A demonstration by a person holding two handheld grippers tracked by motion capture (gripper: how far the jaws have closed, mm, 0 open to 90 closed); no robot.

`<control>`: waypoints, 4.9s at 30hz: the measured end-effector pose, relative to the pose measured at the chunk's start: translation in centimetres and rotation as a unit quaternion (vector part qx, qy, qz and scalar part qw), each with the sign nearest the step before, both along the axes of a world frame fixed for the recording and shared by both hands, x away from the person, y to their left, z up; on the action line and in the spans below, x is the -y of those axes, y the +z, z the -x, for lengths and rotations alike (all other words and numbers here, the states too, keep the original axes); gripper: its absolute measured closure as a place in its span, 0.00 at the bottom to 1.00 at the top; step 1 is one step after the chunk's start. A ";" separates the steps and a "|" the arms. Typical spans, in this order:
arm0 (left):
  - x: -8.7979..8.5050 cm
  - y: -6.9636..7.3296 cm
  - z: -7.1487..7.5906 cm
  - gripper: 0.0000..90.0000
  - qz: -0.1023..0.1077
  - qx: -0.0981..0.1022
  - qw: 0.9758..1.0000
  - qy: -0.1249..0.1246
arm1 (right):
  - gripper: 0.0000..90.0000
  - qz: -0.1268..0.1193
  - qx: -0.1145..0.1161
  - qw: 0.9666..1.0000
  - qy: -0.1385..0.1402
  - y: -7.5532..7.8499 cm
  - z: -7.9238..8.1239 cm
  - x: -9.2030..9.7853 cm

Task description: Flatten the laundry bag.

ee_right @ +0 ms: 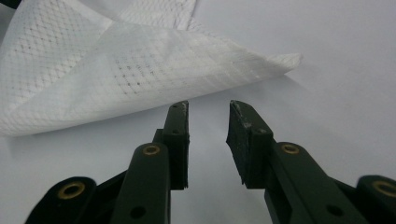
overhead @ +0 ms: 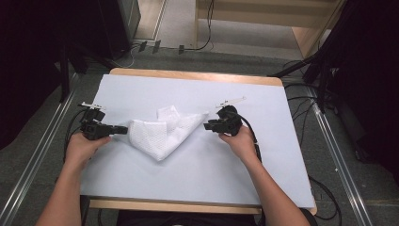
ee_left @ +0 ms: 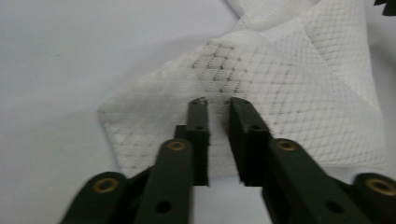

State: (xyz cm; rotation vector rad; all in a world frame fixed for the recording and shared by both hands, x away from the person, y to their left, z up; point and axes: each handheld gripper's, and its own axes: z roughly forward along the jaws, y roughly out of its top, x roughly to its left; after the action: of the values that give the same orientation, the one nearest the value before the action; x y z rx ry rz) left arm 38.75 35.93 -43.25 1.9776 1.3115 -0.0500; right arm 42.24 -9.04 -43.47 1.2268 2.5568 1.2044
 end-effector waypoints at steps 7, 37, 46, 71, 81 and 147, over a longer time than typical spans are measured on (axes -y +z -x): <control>0.6 1.3 0.5 1.00 0.020 0.017 1.000 -0.006 | 0.78 0.004 0.012 1.000 -0.007 -0.1 -0.5 0.2; 1.5 2.1 1.1 1.00 0.022 0.028 0.999 -0.022 | 0.65 0.018 -0.024 0.999 -0.032 -1.4 -6.6 -1.5; 1.2 2.1 1.1 0.98 0.022 0.027 0.999 -0.017 | 1.00 0.038 -0.051 0.998 -0.004 -2.5 -5.9 -2.4; 2.6 1.2 0.0 0.63 -0.007 0.046 0.999 0.001 | 1.00 0.034 -0.018 0.991 -0.125 -2.8 -6.4 6.7; 5.2 1.1 -2.6 0.35 -0.024 0.058 0.998 -0.002 | 0.76 0.026 0.016 0.991 -0.134 -1.2 -5.7 7.2; 16.8 4.8 -1.1 0.89 -0.002 0.158 0.978 -0.134 | 0.71 0.020 0.027 0.990 -0.134 0.2 1.2 11.2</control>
State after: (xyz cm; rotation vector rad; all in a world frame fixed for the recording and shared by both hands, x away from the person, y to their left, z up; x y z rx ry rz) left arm 39.80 19.09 -38.44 2.0542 0.8393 0.1321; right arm 41.02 -20.26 -43.29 1.4494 2.2739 1.1080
